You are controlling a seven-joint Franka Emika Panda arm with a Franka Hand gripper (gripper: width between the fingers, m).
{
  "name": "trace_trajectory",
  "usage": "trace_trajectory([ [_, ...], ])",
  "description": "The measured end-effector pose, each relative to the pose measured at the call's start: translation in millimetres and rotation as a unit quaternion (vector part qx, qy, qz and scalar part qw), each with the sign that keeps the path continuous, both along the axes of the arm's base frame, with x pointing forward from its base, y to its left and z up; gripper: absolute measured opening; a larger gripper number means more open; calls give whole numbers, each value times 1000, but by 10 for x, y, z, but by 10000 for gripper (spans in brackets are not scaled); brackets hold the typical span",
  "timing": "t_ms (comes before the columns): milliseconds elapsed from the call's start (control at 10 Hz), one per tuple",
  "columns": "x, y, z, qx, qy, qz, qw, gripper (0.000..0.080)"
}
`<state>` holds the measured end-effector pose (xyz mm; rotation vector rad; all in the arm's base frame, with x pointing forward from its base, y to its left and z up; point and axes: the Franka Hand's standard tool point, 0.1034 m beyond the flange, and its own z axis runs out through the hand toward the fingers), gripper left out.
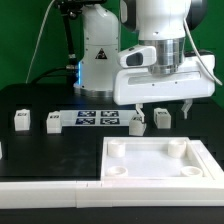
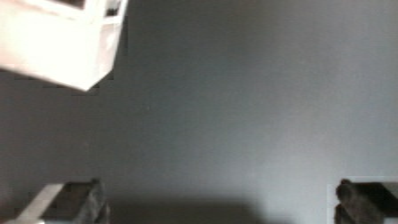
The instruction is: Assemble one leg
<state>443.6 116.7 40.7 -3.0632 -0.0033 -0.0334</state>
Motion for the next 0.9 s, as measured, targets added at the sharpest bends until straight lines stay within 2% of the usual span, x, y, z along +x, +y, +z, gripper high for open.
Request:
trace_trajectory([
  [300, -276, 177, -64, -1, 5, 13, 1000, 649],
  [500, -438, 188, -17, -4, 8, 22, 1000, 649],
  [700, -465, 211, 26, -4, 7, 26, 1000, 649],
  [900, -482, 202, 10, -7, 24, 28, 999, 649],
])
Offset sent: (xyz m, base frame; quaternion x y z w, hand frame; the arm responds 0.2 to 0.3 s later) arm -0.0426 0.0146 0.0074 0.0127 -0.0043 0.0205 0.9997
